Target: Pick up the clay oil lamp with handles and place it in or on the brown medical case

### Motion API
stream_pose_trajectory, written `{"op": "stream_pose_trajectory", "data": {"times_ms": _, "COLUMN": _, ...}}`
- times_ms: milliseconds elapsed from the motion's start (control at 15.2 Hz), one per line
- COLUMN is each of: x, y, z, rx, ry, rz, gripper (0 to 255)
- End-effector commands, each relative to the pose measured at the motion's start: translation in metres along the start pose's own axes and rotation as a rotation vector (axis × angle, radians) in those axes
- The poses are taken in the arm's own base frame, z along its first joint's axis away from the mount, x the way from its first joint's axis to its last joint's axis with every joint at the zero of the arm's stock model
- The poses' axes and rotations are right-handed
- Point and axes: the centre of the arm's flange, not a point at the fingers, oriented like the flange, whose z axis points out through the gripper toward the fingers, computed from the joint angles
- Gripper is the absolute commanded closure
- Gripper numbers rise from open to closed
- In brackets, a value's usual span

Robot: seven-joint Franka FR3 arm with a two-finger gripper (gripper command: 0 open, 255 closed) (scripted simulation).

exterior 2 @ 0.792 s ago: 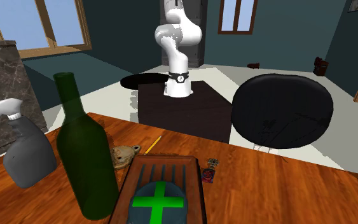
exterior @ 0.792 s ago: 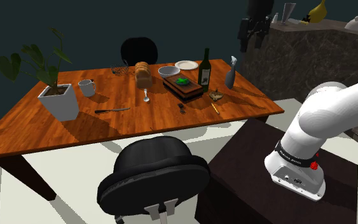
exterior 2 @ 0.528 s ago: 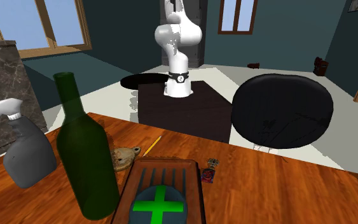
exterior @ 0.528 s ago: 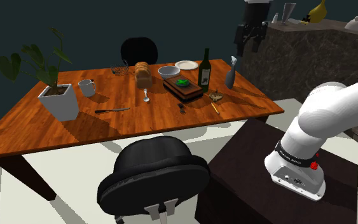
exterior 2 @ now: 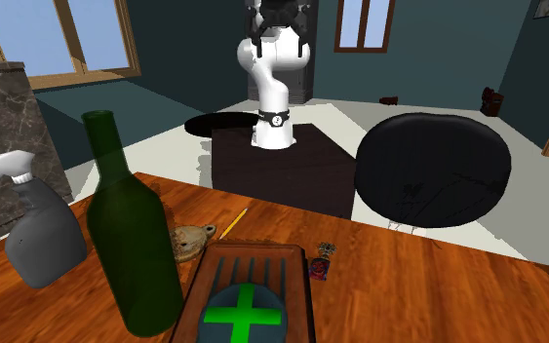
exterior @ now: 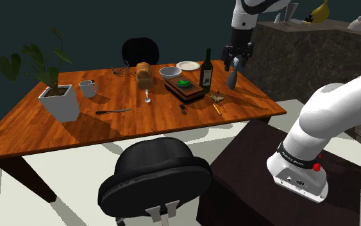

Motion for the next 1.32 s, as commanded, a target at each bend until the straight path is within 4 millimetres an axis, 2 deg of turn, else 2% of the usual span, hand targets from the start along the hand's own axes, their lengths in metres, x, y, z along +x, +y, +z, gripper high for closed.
{"op": "stream_pose_trajectory", "data": {"times_ms": 0, "x": 0.013, "y": 0.005, "z": 0.022, "rx": 0.000, "ry": 0.011, "rz": 0.036, "gripper": 0}}
{"op": "stream_pose_trajectory", "data": {"times_ms": 594, "x": 0.082, "y": 0.034, "z": 0.111, "rx": -0.001, "ry": 0.040, "rz": 0.195, "gripper": 0}}
{"op": "stream_pose_trajectory", "data": {"times_ms": 1254, "x": 0.155, "y": 0.080, "z": 0.207, "rx": -0.003, "ry": 0.072, "rz": 0.372, "gripper": 0}}
